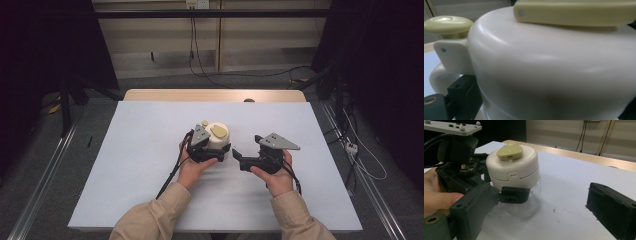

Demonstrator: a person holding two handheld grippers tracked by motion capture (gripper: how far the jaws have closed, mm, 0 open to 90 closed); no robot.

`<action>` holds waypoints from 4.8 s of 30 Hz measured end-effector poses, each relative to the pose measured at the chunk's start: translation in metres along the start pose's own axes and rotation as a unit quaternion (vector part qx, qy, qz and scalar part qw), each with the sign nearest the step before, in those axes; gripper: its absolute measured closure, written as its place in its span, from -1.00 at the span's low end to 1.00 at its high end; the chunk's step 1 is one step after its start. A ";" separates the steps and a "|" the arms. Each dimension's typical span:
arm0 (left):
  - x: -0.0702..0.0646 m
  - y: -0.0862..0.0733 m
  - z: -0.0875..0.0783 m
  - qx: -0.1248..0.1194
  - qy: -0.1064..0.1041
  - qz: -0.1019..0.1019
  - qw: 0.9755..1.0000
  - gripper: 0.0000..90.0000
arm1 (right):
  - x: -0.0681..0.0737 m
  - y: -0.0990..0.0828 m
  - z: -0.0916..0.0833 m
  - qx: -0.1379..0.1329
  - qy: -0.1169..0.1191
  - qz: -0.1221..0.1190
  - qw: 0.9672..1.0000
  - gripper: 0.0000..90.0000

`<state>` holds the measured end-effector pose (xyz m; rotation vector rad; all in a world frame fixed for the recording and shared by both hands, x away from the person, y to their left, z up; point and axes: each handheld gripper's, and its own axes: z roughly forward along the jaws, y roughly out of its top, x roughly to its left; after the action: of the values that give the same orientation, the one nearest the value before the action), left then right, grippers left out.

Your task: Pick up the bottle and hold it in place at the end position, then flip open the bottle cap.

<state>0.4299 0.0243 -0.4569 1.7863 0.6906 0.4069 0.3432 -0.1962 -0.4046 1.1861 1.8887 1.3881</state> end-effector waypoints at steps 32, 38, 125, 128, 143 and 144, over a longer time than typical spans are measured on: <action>0.000 0.000 0.000 0.002 0.002 0.002 1.000 -0.89 | 0.011 0.026 0.024 0.045 0.053 -0.009 0.998 1.00; 0.000 0.000 0.000 0.001 0.002 0.000 1.000 -0.89 | 0.014 0.032 0.028 0.064 0.049 -0.014 0.997 1.00; -0.001 0.000 0.000 0.000 0.003 -0.004 1.000 -0.89 | 0.028 0.057 0.044 0.061 0.036 -0.047 0.996 1.00; -0.001 0.000 0.001 0.000 0.003 -0.004 1.000 -0.89 | 0.028 0.057 0.044 0.057 0.033 -0.045 0.997 1.00; -0.001 0.000 0.001 -0.002 0.004 -0.005 1.000 -0.89 | 0.029 0.061 0.047 0.053 0.036 -0.042 0.997 1.00; -0.001 0.000 0.001 -0.002 0.004 -0.005 1.000 -0.89 | 0.029 0.061 0.047 0.053 0.036 -0.043 0.997 1.00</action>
<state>0.4295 0.0231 -0.4571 1.7784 0.7037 0.4075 0.3880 -0.1421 -0.3610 1.1046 2.0619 1.3149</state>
